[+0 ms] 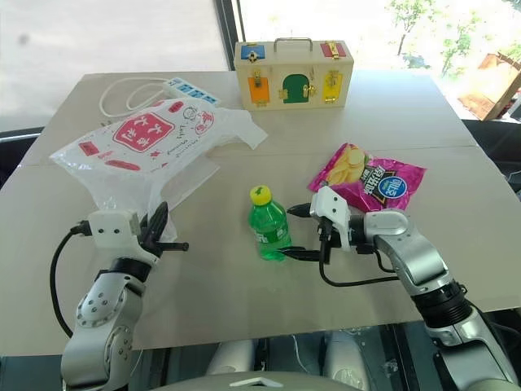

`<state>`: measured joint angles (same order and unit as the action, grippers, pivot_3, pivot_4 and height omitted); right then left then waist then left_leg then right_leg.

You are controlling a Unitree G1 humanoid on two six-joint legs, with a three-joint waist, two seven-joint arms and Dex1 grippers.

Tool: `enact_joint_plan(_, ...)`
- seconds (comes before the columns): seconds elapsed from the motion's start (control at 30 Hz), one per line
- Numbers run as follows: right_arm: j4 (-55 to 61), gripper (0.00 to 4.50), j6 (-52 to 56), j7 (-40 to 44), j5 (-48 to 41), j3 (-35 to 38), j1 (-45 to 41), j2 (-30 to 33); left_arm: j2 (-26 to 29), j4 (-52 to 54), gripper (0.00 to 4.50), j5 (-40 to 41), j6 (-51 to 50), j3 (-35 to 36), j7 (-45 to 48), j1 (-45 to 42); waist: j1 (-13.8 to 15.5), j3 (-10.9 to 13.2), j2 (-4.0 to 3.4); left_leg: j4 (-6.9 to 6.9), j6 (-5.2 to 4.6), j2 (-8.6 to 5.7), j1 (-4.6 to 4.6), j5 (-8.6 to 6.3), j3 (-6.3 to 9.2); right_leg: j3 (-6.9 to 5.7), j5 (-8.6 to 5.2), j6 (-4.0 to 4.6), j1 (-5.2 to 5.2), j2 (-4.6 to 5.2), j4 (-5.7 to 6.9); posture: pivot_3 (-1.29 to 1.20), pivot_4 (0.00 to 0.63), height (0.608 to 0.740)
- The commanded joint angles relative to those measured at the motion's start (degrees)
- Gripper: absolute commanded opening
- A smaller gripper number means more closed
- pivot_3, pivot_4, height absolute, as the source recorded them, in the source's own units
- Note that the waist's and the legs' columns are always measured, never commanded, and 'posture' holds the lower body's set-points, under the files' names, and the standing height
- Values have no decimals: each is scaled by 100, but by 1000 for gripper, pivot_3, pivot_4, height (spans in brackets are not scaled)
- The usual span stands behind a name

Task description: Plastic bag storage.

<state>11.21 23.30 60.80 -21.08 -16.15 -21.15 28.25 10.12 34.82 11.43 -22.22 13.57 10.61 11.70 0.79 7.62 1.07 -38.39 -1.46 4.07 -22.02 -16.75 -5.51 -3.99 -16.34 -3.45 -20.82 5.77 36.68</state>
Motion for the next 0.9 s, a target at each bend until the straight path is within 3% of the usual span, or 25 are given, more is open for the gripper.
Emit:
enact_joint_plan(0.03,238,4500,-29,64,-131,-90,63,-122,58,248,68,69,90,-49,45,-2,-9,0,0,0,0,1,1,0,0,0,0,0,0,-1,1,0,150,740)
enact_joint_plan(0.23,80,4500,372,-337,-101,-136,-69,-483,112,156,68,47,165,-73,87,-28,-12,0,-1,1,0,2,3,0,1,1,0,0,0,-3,3,0,150,740)
enact_joint_plan(0.43,-720,4500,1019,-658,544,-941,-1008,-1083,166,10,68,-5,242,-210,168,-50,-50,0,-1,0,0,2,3,0,-1,3,0,0,-4,-4,7,0,150,740)
enact_joint_plan(0.63,-1981,4500,1013,-940,1171,-1328,-2111,-1834,196,-109,68,-44,351,-252,163,-41,-112,0,-1,0,3,5,-10,2,-15,4,0,0,-23,-6,12,0,150,740)
enact_joint_plan(0.9,-2102,4500,1412,-1101,1466,-1449,-2233,-2075,116,-157,68,-115,540,-266,52,134,-145,-4,5,-3,8,4,-73,5,-36,1,1,-2,-77,-5,14,0,150,740)
